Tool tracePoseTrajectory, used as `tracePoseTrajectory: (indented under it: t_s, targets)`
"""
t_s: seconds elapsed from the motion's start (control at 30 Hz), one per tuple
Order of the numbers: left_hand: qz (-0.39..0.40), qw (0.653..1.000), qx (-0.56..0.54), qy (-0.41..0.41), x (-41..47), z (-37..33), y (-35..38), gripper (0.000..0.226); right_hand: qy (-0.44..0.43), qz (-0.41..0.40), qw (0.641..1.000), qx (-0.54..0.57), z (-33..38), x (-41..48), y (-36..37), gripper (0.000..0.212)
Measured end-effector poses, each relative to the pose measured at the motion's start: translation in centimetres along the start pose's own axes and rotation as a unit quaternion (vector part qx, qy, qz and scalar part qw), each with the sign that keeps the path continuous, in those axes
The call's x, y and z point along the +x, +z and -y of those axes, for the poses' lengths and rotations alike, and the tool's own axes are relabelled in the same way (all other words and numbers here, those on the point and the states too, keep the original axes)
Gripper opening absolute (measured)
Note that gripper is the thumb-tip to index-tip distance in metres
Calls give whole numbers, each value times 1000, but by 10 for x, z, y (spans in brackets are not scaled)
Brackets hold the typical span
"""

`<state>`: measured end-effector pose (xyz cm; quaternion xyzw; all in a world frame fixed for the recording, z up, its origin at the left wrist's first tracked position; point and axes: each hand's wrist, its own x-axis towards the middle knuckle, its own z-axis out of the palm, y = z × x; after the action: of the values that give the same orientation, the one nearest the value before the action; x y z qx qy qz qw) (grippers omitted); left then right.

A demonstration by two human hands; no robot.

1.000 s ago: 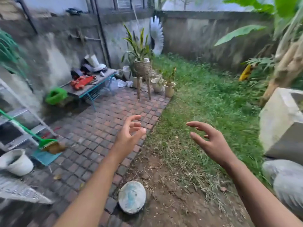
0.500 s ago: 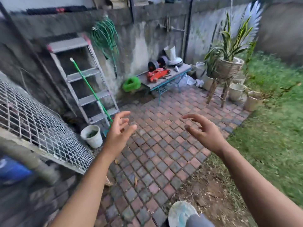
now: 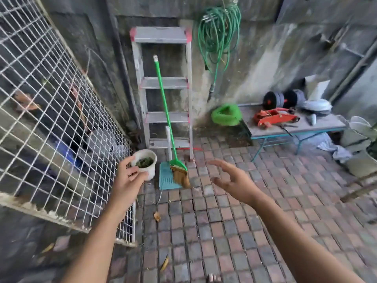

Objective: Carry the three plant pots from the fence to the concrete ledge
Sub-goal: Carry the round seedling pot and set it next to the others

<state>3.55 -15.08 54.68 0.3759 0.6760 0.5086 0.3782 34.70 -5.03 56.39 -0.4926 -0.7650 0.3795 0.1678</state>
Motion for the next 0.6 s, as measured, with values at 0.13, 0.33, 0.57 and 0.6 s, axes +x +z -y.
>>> tracePoseTrajectory:
  t_s: [0.13,0.33,0.57,0.6]
  targets:
    - [-59,998,14,-34,45,-3,3,66,-27,78,996,-26,4,99,-13,49]
    - [-121,988,20,-93,124,29,-7,67,-42,158,986,-19,15,228,23,48]
    - [-108,984,-38,-139,264,90,-4,71,1,179,984,19,9,363,90,43]
    - [-107,983,-50,-138,281,98,-2,70,4,180,983,29,9,379,97,42]
